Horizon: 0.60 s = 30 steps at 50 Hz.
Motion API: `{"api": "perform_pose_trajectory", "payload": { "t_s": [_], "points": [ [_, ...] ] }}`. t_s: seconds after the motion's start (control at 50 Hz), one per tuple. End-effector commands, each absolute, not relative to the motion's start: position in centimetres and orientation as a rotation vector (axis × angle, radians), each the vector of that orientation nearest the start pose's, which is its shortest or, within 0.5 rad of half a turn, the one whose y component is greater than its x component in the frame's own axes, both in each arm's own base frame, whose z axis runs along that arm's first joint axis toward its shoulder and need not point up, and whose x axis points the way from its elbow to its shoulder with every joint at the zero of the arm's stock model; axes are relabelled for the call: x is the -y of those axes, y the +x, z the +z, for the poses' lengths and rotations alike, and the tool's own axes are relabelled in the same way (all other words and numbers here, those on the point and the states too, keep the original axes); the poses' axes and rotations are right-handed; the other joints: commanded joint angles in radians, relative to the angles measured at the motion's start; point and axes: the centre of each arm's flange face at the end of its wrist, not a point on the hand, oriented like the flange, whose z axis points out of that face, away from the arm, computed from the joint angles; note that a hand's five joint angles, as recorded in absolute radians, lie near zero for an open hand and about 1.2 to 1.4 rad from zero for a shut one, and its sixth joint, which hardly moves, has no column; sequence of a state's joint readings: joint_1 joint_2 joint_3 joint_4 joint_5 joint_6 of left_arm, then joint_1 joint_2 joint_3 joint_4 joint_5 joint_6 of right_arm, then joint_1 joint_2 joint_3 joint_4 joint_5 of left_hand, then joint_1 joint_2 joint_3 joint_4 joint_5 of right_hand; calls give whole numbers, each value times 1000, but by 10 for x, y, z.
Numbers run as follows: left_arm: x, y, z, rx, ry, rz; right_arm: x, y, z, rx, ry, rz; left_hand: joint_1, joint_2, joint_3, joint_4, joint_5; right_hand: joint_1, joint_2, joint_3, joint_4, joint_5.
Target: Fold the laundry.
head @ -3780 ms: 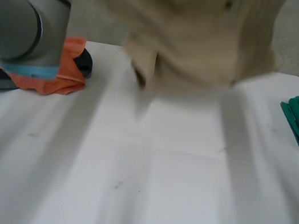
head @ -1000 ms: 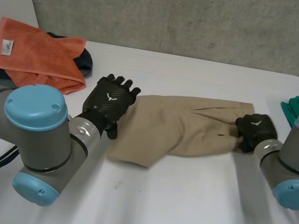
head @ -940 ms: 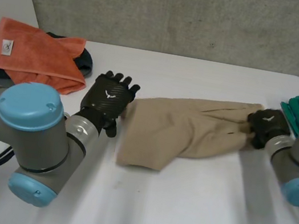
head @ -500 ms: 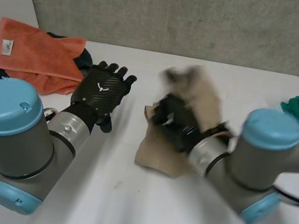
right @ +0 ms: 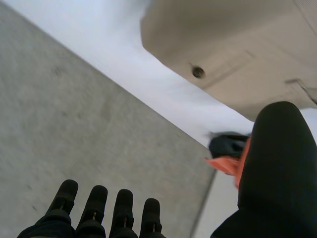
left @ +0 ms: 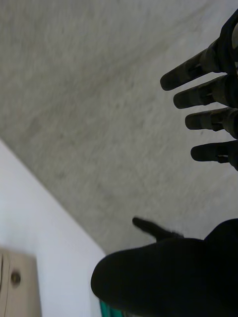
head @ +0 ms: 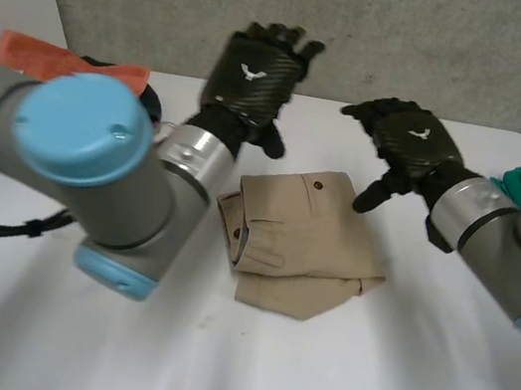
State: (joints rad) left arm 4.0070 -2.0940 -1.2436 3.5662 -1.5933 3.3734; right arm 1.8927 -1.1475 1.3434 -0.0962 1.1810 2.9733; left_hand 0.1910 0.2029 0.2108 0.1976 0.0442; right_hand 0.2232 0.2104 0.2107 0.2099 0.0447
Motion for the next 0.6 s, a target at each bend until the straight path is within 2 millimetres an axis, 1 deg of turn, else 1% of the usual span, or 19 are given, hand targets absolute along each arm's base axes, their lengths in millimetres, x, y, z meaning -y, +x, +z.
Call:
{"api": "perform_pose_trajectory", "payload": {
  "t_s": [0.02, 0.06, 0.08, 0.1, 0.14, 0.16, 0.18, 0.2, 0.26, 0.28, 0.32, 0.38, 0.42, 0.46, 0.5, 0.54, 0.56, 0.58, 0.6],
  "points": [
    [244, -420, 210, -2202, 1149, -2495, 344, 273, 224, -2065, -835, -1677, 28, 16, 9, 22, 1, -49, -36, -36, -35, -45],
    [244, -422, 198, -2247, 1170, -2431, 352, 276, 216, -2101, -843, -1603, 37, 25, 17, 31, 9, -49, -36, -36, -35, -45],
    [245, -424, 188, -2283, 1174, -2378, 354, 277, 212, -2112, -846, -1572, 66, 54, 46, 60, 39, -49, -36, -36, -35, -45],
    [246, -424, 183, -2300, 1167, -2348, 356, 279, 209, -2120, -852, -1550, 75, 63, 55, 69, 48, -49, -36, -36, -35, -45],
    [249, -423, 175, -2323, 1141, -2298, 363, 283, 195, -2145, -865, -1468, 78, 66, 58, 72, 51, -49, -36, -36, -35, -45],
    [252, -420, 167, -2339, 1106, -2251, 365, 284, 191, -2149, -871, -1445, 78, 66, 58, 72, 51, -49, -36, -36, -35, -45],
    [254, -419, 163, -2345, 1092, -2225, 367, 285, 185, -2157, -877, -1420, 78, 66, 58, 72, 51, -49, -36, -36, -35, -45],
    [254, -417, 160, -2353, 1079, -2201, 371, 286, 174, -2178, -888, -1377, 78, 66, 58, 72, 51, -49, -36, -36, -35, -45],
    [257, -410, 149, -2386, 1060, -2096, 375, 288, 159, -2206, -911, -1325, 78, 66, 58, 72, 51, -49, -36, -36, -35, -45],
    [257, -407, 146, -2396, 1063, -2065, 376, 288, 148, -2227, -936, -1289, 78, 66, 58, 72, 51, -49, -36, -36, -35, -45],
    [258, -399, 141, -2432, 1074, -1968, 376, 288, 138, -2243, -970, -1264, 78, 66, 58, 72, 51, -49, -36, -36, -35, -45],
    [256, -392, 137, -2473, 1094, -1869, 378, 287, 128, -2267, -1038, -1255, 78, 66, 58, 72, 51, -49, -36, -36, -35, -45],
    [249, -387, 133, -2507, 1122, -1778, 377, 287, 127, -2275, -1079, -1269, 75, 63, 56, 69, 48, -49, -36, -36, -35, -45],
    [244, -385, 131, -2524, 1142, -1733, 377, 287, 132, -2292, -1132, -1310, 75, 63, 56, 69, 48, -49, -36, -36, -35, -45],
    [239, -384, 133, -2537, 1163, -1705, 378, 286, 138, -2303, -1143, -1343, 72, 61, 53, 66, 45, -49, -36, -36, -35, -45],
    [238, -383, 142, -2529, 1157, -1733, 380, 283, 156, -2306, -1150, -1418, 69, 58, 50, 63, 42, -49, -36, -36, -35, -45],
    [239, -383, 158, -2514, 1140, -1787, 379, 282, 163, -2301, -1149, -1439, 67, 55, 47, 60, 39, -49, -36, -36, -35, -45],
    [240, -382, 165, -2506, 1129, -1809, 378, 281, 170, -2292, -1150, -1462, 64, 52, 44, 57, 36, -49, -36, -36, -35, -45],
    [240, -381, 173, -2498, 1117, -1838, 376, 280, 182, -2270, -1152, -1508, 61, 49, 41, 54, 33, -49, -36, -36, -35, -45]
  ]
}}
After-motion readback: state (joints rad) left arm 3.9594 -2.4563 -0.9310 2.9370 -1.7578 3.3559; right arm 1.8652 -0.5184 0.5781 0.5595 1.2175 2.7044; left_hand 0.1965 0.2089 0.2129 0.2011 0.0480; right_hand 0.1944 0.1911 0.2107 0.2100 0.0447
